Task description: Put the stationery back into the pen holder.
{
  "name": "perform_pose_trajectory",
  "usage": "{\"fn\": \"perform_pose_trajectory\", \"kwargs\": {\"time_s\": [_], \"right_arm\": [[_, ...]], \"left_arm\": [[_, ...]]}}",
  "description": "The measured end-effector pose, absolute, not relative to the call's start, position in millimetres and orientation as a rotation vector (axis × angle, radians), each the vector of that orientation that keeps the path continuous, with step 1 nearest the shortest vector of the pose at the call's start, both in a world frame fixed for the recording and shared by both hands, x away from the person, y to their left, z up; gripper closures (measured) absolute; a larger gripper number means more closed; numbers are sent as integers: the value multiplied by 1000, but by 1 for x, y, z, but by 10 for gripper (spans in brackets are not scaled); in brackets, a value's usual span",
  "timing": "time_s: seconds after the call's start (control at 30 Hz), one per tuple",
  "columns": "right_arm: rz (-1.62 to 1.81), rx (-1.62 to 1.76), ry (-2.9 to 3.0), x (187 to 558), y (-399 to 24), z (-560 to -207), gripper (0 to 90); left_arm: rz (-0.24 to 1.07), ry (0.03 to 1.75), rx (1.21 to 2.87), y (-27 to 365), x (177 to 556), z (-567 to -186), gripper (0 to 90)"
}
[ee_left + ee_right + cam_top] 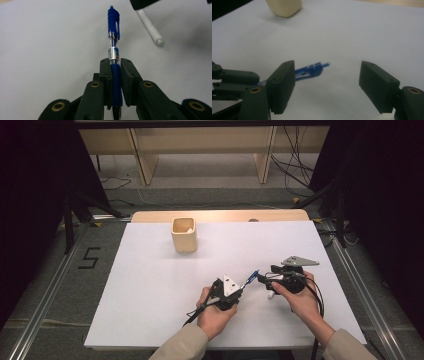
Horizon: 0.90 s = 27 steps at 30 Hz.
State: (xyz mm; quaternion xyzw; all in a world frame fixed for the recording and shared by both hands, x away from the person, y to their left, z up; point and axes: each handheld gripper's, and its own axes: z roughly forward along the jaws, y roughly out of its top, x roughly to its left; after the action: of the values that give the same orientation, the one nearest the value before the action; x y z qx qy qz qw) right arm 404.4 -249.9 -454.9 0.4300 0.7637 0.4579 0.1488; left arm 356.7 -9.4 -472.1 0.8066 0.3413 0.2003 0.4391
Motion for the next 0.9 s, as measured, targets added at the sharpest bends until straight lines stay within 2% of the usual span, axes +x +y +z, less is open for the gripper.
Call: {"fn": "perform_pose_trajectory", "kwargs": {"time_s": [0.27, 0.6, 0.8, 0.9], "right_arm": [[1412, 1186, 2251, 398, -226, -452, 267], [1277, 828, 2413, 392, -218, -448, 326], [1184, 630, 2573, 386, -207, -454, 331], [1165, 538, 2634, 382, -200, -458, 329]], "left_arm": [[521, 845, 1964, 10, 348, -459, 800], [492, 705, 2214, 36, 348, -449, 799], [362, 563, 2414, 52, 353, -439, 799], [299, 467, 2457, 58, 354, -433, 799]]}}
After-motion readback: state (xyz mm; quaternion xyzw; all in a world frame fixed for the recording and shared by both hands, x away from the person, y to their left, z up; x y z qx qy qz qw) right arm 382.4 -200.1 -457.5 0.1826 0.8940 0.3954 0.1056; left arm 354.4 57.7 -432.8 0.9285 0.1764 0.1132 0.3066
